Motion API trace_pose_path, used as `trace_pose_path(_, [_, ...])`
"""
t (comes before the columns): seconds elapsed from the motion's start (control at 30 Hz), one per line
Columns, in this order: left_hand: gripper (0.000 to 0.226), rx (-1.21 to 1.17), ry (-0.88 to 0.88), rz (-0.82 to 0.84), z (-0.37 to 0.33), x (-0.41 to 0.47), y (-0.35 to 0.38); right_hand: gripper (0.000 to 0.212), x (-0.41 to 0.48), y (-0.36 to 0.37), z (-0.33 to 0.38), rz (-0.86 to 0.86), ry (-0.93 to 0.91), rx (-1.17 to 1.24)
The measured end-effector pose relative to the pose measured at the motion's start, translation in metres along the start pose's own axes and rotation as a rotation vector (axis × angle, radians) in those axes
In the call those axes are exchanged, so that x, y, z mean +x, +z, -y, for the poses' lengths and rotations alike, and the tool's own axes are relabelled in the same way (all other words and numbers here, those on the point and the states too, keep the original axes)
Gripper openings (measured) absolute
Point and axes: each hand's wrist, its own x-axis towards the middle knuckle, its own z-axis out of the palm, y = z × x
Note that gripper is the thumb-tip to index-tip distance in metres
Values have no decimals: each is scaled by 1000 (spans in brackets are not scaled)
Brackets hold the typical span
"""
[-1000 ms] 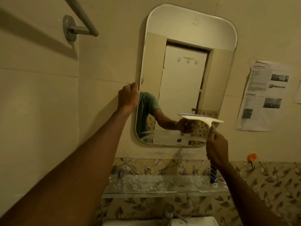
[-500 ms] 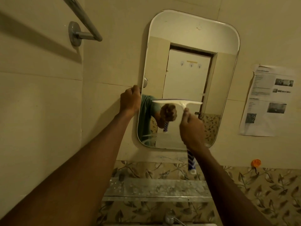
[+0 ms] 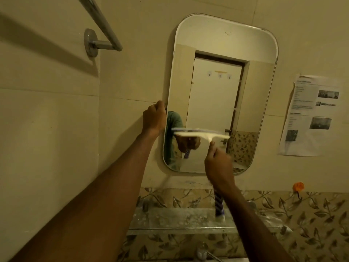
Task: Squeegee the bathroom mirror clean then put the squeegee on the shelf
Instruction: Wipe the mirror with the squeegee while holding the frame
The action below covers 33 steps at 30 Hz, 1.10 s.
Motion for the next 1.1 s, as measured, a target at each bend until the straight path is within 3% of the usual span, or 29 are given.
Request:
trace_pose_path(0.1, [55, 9, 6, 2, -2, -1, 0, 48, 23, -7, 12, -35, -32, 14])
trace_pose_path(0.43, [39, 206, 51, -33, 30, -14, 2, 50, -38, 20, -43, 128, 98, 0])
trace_pose_path(0.57, [40, 180, 53, -31, 39, -16, 2, 30, -24, -8, -24, 177, 150, 196])
trace_pose_path(0.67, [43, 146, 53, -37, 40, -17, 2, 17, -34, -18, -21, 277, -40, 135])
trace_pose_path(0.77, [44, 131, 30, -30, 40, -16, 0, 12, -52, -11, -29, 411, -283, -112])
trace_pose_path(0.97, [42, 79, -24, 4, 39, -18, -2, 39, -26, 25, -36, 416, -703, -617])
trace_pose_path(1.1, [51, 48, -44, 26, 36, -19, -3, 45, -3, 33, -44, 426, -754, -710])
